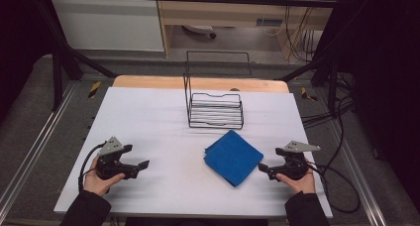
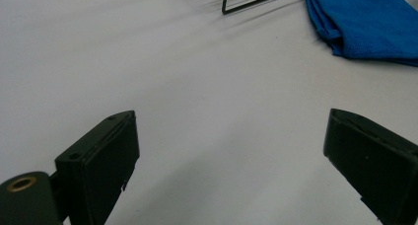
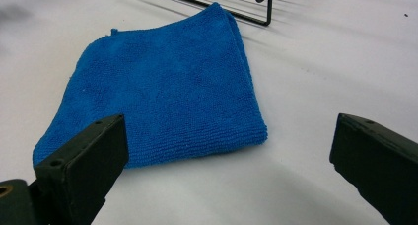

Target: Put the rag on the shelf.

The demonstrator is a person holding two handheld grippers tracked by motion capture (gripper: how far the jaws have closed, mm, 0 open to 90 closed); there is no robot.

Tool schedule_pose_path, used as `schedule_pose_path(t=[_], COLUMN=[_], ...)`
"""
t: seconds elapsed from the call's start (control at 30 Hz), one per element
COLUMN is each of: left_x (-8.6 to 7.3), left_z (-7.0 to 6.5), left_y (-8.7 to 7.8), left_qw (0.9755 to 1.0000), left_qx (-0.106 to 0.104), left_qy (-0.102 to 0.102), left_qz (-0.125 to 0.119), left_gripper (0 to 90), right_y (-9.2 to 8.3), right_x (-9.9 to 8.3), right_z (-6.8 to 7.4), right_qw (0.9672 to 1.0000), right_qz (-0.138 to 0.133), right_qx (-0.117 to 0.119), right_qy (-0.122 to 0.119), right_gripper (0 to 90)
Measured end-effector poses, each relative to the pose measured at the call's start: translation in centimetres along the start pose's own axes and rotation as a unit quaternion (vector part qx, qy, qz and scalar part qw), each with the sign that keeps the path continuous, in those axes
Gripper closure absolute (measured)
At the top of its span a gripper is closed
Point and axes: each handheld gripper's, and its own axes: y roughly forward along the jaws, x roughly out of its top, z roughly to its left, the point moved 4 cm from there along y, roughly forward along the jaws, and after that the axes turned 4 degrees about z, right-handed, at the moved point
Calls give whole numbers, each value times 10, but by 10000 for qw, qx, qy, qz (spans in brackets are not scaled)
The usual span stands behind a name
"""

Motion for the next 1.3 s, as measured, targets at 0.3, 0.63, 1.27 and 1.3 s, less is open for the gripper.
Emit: schedule_pose_path(t=[0.3, 0.63, 1.27, 1.3], left_x=[-2, -4, -5, -5], left_z=[0, -1, 0, 0], left_y=[0, 1, 0, 0], left_qw=[10000, 10000, 9999, 9999], left_qx=[3, 1, 62, 61], left_qy=[-34, -31, -76, -76], left_qz=[16, 72, 138, 138], left_gripper=[62, 63, 88, 89], right_y=[-1, 8, 40, 41], right_x=[2, 10, 3, 1], right_z=[6, 32, 95, 96], right_qw=[10000, 9996, 9907, 9904], right_qz=[0, 150, 848, 888], right_qx=[14, 196, 735, 738], right_qy=[19, -137, -771, -758], right_gripper=[41, 120, 537, 544])
